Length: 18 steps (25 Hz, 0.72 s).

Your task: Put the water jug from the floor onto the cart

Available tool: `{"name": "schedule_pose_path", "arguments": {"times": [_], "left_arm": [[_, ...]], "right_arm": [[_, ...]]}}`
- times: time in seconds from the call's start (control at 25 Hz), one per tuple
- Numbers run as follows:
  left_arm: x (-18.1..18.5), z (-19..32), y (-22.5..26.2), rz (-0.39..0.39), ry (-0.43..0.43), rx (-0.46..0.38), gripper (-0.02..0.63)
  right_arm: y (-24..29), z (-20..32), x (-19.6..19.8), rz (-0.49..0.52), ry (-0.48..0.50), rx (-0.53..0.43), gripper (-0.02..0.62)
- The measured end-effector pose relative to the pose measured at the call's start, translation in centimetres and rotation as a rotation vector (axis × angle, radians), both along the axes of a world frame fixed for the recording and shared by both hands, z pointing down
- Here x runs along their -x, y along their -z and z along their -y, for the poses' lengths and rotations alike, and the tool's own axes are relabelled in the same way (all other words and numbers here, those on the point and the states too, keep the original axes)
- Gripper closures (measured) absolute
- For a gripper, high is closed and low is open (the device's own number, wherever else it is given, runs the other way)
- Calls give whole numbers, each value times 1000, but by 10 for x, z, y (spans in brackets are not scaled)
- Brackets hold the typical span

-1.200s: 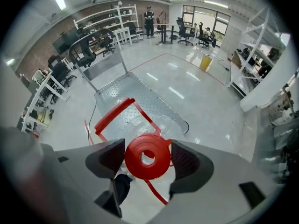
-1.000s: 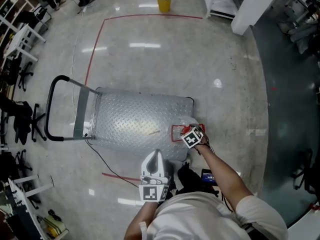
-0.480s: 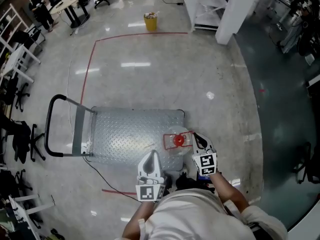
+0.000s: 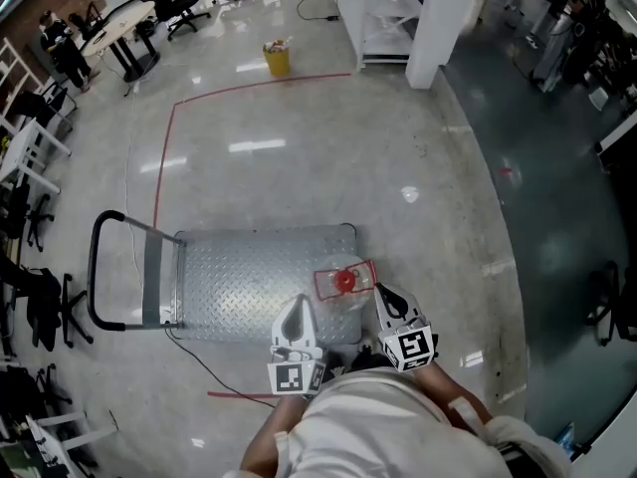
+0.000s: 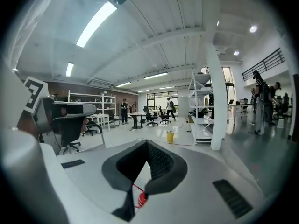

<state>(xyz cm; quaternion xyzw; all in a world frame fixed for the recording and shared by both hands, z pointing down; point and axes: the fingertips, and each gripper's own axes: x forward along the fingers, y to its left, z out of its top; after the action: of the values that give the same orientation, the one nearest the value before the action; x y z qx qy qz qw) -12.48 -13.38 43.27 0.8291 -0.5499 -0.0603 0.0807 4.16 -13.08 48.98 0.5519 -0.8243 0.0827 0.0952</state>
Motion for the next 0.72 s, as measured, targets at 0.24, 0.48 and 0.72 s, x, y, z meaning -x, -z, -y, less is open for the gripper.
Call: {"name": "schedule_pose_path", "arguments": {"times": [0.24, 0.48, 0.72], "left_arm": [[-12, -4, -1, 9, -26, -8, 603], [-14, -7, 2, 13, -32, -13, 603], [-9, -10, 3, 13, -16, -14, 603]], "right_arm": [[7, -3, -4, 28, -7, -30, 584], [13, -3, -4, 33, 1, -45, 583], [13, -5, -5, 33, 1, -47, 583]]}}
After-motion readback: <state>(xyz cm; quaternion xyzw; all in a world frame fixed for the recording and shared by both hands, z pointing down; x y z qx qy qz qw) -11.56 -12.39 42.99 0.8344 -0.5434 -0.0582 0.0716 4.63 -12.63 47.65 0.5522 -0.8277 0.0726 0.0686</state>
